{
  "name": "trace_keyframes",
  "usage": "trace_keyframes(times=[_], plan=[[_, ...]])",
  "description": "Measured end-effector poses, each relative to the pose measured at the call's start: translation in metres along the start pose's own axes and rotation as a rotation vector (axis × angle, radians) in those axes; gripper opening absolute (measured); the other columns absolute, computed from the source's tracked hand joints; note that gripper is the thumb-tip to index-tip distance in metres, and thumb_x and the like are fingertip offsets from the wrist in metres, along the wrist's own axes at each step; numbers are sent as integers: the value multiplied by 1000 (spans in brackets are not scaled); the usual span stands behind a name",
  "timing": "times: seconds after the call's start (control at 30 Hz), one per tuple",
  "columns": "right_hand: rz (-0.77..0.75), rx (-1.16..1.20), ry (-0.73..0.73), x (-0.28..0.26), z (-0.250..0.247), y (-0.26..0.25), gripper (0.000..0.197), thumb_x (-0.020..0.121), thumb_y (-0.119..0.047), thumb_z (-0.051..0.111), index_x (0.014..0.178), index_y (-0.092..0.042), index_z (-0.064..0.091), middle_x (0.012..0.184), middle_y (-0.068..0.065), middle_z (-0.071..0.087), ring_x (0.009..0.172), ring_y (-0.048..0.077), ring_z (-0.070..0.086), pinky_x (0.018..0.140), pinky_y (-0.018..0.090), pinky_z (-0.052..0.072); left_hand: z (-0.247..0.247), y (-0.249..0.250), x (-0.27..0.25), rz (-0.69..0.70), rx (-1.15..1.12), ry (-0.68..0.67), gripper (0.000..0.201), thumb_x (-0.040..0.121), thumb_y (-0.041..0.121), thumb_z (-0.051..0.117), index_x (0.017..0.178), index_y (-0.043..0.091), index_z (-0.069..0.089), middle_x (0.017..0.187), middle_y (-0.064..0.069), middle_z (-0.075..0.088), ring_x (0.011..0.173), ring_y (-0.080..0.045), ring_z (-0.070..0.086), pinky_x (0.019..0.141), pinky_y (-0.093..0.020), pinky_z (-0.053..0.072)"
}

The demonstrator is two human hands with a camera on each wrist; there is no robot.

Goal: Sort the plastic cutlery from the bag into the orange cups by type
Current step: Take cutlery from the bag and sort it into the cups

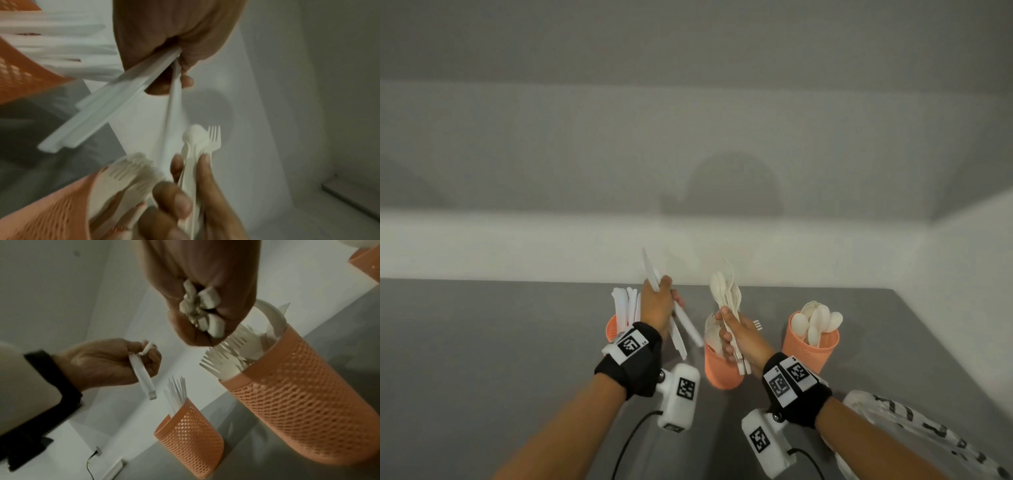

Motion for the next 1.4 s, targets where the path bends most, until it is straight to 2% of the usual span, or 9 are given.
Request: trace_keyframes(times=[0.23, 0.37, 0.6, 0.7, 0.83, 0.93, 1.1, 1.23, 1.4], plan=[[100, 117, -149, -1, 5, -4, 21, 99, -30, 39, 87, -15, 47, 47, -9, 44, 30, 2, 33, 32, 13, 29, -46, 38, 25, 271, -30, 201, 40, 88, 36, 60, 59, 17, 39, 46, 2, 36, 30, -3, 32, 36, -15, 30], [104, 126, -122, -1, 8, -7, 36, 96, -49, 34, 88, -16, 46, 46, -8, 36, 30, 2, 26, 31, 11, 19, -60, 39, 41, 314, -13, 251, 47, 85, 43, 61, 54, 18, 36, 34, 11, 36, 30, -4, 32, 41, -19, 31], [151, 117, -118, 3, 10, -2, 50, 92, -59, 26, 99, -16, 52, 45, -8, 35, 29, 2, 26, 31, 12, 20, -70, 1, 48, 326, 131, 231, 51, 85, 38, 62, 48, 12, 40, 40, 0, 42, 31, -3, 38, 50, -25, 39], [162, 128, -130, 3, 12, 2, 46, 96, -54, 26, 106, -16, 51, 46, -7, 37, 29, 2, 26, 31, 12, 21, -72, -18, 47, 307, 170, 192, 39, 85, 31, 65, 56, 9, 50, 52, -7, 51, 41, -5, 48, 58, -25, 46], [187, 158, -145, 4, 12, 3, 34, 100, -41, 28, 101, -16, 51, 45, -5, 41, 27, 3, 29, 30, 12, 23, -76, -34, 44, 367, 385, 121, 9, 85, 12, 64, 87, 13, 55, 71, -4, 58, 61, -13, 57, 66, -33, 46], [203, 168, -134, 4, 12, 4, 30, 99, -31, 25, 94, -15, 50, 43, -4, 41, 26, 5, 28, 31, 12, 25, -79, -35, 43, 480, 612, 89, 22, 88, 7, 57, 110, 6, 52, 74, -8, 56, 67, -21, 53, 65, -29, 40], [250, 131, -175, 1, 14, 5, 26, 94, -26, 26, 88, -15, 48, 43, -5, 42, 29, 7, 33, 36, 15, 31, -81, -39, 48, 614, 911, 0, 25, 96, 12, 42, 106, -1, 61, 102, -18, 59, 87, -34, 58, 74, -33, 44], [285, 203, -183, 0, 14, 6, 26, 91, -28, 27, 85, -15, 49, 42, -4, 42, 29, 8, 34, 39, 16, 34, -82, -42, 38, 723, 1073, -28, 49, 93, 28, 26, 103, -1, 65, 96, -18, 63, 84, -37, 59, 76, -39, 49], [220, 161, -147, 0, 13, 6, 30, 96, -33, 28, 83, -14, 47, 39, -5, 39, 26, 5, 29, 31, 11, 23, -78, -28, 34, 719, 1194, 46, 52, 89, 38, 27, 106, 5, 64, 100, -15, 64, 95, -36, 58, 82, -43, 45]])
Point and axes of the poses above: each hand's wrist, its own x-axis towards the middle knuckle, its own z-axis out of the palm, y = z × x, the point moved 1 cm from there along x, towards the middle knuckle
